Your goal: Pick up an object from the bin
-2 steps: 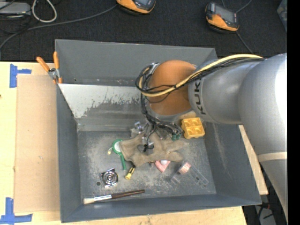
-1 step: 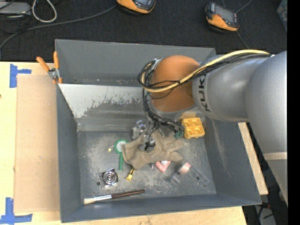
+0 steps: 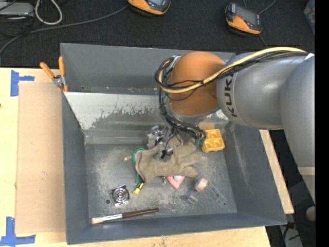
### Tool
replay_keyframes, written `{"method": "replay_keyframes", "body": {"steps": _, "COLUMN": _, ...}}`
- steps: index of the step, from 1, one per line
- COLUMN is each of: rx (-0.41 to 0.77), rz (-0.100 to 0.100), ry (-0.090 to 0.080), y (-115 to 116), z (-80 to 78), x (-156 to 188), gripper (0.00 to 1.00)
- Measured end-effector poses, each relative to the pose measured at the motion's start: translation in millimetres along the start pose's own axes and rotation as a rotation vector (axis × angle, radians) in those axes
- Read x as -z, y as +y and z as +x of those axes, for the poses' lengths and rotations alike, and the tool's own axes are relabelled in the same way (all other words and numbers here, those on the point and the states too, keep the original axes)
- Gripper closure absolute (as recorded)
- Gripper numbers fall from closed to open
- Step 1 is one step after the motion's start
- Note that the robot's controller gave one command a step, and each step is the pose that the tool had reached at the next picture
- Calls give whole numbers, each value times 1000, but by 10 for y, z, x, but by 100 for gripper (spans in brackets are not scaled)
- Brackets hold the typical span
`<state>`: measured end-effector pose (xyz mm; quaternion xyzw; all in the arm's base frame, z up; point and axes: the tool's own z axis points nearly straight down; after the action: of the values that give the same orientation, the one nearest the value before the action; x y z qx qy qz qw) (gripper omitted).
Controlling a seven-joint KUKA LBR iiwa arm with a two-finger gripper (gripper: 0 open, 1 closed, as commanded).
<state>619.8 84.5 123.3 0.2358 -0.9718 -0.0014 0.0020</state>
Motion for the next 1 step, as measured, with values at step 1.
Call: {"method": "replay_keyframes", "body": {"steps": 1, "rx": -1, "rz": 0, "ry": 0, "y": 3, "z": 2, "x": 102, "gripper": 100}}
